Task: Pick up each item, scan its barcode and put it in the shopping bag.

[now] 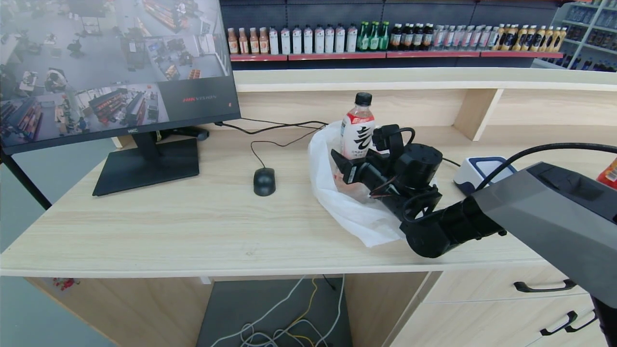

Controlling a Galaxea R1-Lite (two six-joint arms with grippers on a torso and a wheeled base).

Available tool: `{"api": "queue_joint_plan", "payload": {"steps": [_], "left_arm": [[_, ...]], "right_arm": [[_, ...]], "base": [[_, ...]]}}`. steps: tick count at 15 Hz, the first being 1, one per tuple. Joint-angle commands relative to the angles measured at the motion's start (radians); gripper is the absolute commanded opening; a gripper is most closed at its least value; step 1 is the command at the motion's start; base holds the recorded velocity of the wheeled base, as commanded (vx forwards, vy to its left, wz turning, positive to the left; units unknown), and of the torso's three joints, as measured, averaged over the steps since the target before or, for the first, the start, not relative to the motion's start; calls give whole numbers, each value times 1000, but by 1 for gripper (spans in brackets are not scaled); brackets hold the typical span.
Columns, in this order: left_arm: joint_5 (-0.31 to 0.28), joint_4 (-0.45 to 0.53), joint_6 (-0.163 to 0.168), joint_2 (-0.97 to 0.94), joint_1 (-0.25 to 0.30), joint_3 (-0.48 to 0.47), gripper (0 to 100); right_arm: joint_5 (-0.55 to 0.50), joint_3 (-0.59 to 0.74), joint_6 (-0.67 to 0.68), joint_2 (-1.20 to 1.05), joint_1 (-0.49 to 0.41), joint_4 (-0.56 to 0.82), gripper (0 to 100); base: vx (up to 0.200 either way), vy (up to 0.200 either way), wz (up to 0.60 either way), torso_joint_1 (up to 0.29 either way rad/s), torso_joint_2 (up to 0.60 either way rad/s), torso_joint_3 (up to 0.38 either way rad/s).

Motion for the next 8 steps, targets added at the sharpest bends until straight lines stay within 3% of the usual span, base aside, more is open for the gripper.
{"api": "queue_joint_plan", "payload": {"steps": [1, 8], "left_arm": [[0, 0, 0, 0, 0, 0, 100], [0, 0, 0, 0, 0, 0, 100]], "right_arm": [[1, 16, 3, -8, 2, -27, 100], [2, 41, 4, -20, -4, -50, 100]], "base": [[0, 0, 0, 0, 0, 0], [0, 0, 0, 0, 0, 0]]}}
